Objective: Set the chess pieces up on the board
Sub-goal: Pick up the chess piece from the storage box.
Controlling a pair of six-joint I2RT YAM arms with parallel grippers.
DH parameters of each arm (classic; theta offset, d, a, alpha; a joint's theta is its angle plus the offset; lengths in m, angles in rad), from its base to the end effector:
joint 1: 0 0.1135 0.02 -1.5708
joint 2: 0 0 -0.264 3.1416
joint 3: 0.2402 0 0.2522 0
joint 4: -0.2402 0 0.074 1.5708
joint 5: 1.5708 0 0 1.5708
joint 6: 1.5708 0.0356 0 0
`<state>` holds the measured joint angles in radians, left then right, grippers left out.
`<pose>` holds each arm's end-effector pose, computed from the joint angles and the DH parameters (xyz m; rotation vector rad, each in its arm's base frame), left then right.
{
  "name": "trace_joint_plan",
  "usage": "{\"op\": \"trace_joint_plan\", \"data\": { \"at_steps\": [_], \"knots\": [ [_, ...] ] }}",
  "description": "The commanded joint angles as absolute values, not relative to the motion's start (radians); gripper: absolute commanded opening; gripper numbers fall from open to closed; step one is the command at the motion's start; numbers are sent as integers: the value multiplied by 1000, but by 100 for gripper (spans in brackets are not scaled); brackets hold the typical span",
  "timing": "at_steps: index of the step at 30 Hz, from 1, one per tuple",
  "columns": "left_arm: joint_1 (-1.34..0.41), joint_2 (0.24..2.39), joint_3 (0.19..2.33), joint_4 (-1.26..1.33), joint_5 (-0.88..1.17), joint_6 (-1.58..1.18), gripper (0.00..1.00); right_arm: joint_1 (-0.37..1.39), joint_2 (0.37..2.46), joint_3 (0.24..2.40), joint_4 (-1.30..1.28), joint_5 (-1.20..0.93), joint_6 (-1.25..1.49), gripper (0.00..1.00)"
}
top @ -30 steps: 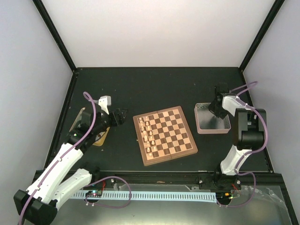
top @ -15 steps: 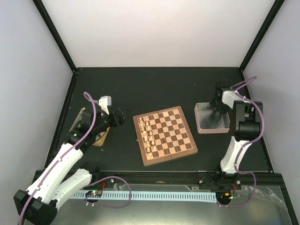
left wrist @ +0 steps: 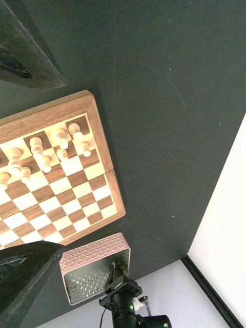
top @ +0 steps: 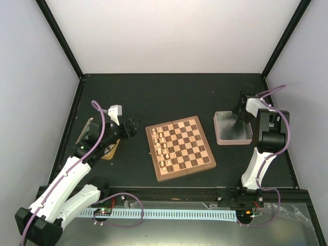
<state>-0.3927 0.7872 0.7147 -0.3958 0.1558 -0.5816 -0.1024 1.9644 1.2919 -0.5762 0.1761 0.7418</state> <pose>0.1639 -0.0739 0.2933 -0.0986 2.1188 -0.7559 0.3821 -0.0455 0.1482 1.1753 2.5197 -0.0911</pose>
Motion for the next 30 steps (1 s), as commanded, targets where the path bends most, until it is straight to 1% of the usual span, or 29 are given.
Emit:
{"op": "trace_joint_plan", "data": {
  "at_steps": [1, 5, 10, 16, 19, 23, 26, 28, 30],
  "knots": [
    [-385, 782, 718, -390, 166, -571, 83, -115, 1987, 1309, -583, 157, 744, 2],
    [-385, 784, 717, -389, 167, -573, 83, -113, 1938, 1284, -592, 131, 720, 2],
    [-385, 792, 714, -375, 189, -575, 83, -90, 1810, 1159, -575, 52, 699, 2],
    [-385, 817, 720, -340, 266, -581, 83, -2, 1630, 1014, -545, -35, 687, 4],
    [-384, 834, 719, -309, 323, -596, 83, 78, 1519, 976, -535, -37, 677, 6],
    [-385, 880, 717, -244, 435, -643, 83, 193, 1434, 946, -496, -97, 660, 7],
    [-385, 949, 723, -163, 583, -702, 83, 339, 1396, 939, -439, -113, 617, 7],
    [-386, 1013, 752, -149, 685, -721, 83, 436, 1375, 923, -373, -123, 572, 7],
    [-389, 1082, 783, -151, 756, -740, 83, 501, 1360, 895, -278, -178, 529, 7]
  ]
}}
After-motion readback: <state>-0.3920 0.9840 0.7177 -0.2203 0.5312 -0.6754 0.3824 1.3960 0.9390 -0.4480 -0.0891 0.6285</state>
